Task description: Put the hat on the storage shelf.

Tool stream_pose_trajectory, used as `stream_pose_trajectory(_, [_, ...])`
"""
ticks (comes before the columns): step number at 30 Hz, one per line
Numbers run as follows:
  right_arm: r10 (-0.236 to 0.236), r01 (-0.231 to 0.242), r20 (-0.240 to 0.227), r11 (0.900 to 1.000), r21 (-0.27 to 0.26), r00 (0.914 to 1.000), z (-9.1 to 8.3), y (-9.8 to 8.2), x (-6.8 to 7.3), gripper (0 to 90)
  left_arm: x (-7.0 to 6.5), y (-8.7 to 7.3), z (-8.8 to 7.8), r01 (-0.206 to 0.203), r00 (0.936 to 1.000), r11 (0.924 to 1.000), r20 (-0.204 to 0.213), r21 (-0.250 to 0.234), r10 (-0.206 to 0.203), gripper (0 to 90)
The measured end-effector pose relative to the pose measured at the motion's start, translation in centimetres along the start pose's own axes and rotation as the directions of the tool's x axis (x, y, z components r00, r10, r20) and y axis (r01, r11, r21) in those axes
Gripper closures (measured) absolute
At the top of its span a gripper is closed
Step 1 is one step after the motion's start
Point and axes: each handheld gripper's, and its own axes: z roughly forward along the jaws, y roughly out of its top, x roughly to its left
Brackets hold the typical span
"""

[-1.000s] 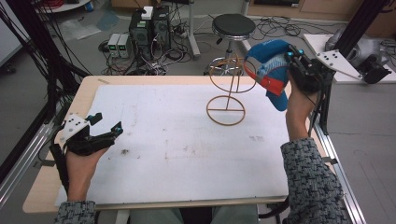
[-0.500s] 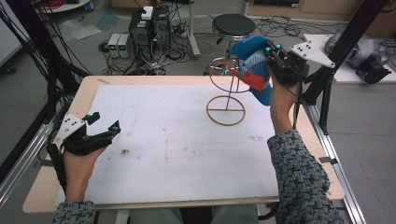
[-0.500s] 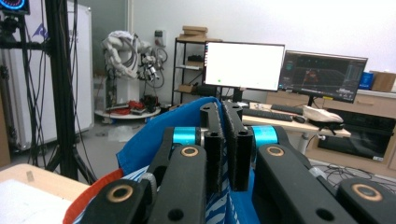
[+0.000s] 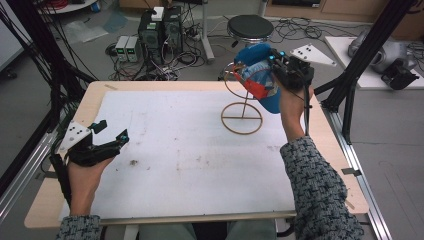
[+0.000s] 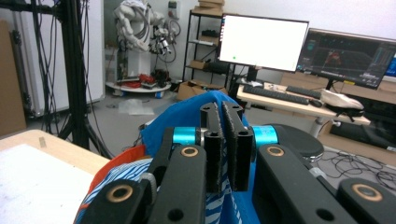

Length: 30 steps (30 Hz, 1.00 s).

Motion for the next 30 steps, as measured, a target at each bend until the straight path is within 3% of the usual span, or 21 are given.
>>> stream_pose_trajectory(15, [-0.034, 0.038, -0.062, 0.998, 0.055, 0.9975, 2.2, 0.0, 1.9, 87.4, 0.0, 0.0, 0.0, -0.001, 1.0000, 1.0000, 0.002, -0.002, 0.001, 20.3])
stream_pose_trajectory(30, [-0.046, 0.052, -0.103, 0.997, 0.060, 0.9936, 3.8, 0.3, 3.9, 87.4, 0.1, 0.1, 0.0, 0.004, 1.0000, 1.0000, 0.006, -0.005, -0.004, 20.4])
